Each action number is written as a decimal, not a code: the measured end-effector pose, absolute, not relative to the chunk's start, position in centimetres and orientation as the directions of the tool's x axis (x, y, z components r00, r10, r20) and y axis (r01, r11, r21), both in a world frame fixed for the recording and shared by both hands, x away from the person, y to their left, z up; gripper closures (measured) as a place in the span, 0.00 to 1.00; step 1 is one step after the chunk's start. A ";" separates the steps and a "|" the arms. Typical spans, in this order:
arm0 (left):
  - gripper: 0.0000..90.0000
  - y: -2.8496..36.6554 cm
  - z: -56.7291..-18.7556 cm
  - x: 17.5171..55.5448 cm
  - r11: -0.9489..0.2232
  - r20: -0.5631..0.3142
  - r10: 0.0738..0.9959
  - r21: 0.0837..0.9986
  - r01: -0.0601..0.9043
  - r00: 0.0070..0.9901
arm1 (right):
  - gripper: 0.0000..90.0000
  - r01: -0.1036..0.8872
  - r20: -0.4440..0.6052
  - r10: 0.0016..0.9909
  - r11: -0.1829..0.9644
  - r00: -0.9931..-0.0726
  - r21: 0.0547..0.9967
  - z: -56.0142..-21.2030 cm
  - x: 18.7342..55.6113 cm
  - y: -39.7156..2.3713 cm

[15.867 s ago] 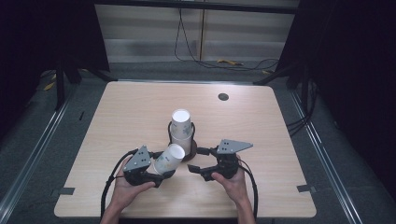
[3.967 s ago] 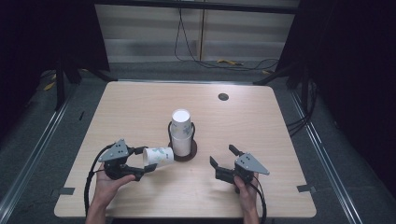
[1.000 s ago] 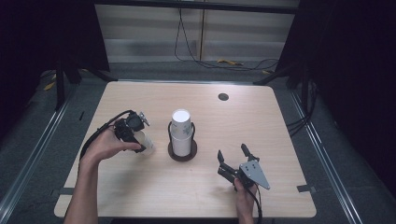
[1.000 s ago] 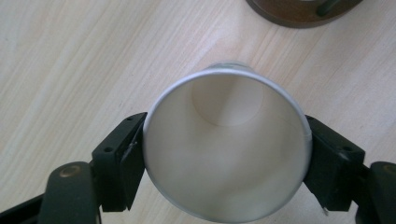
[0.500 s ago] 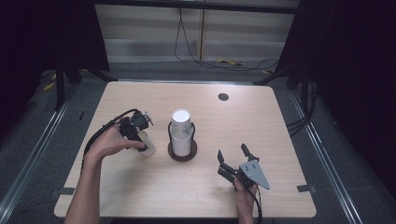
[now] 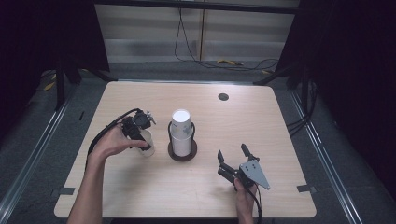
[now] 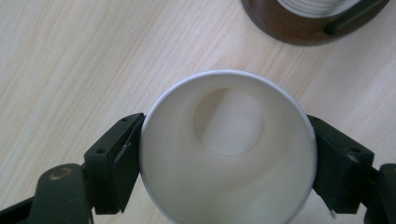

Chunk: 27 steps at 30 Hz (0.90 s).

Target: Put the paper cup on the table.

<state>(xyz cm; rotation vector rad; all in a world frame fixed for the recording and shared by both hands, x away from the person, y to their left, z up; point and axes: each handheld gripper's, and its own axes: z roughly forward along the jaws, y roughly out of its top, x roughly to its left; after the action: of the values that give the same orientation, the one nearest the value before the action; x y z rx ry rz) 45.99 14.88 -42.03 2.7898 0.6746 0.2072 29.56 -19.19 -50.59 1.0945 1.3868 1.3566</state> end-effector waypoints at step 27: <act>0.20 15.6 -41.0 45.9 -0.764 0.088 0.526 0.486 0.424 0.846 | 0.14 0.011 -0.011 0.975 0.014 -0.222 1.000 -50.6 29.6 -19.2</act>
<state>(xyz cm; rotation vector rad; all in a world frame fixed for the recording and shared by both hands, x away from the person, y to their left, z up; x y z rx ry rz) 45.86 15.56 -40.98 2.5659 0.7005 0.3028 29.57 -19.20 -50.59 1.0945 1.3871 1.3562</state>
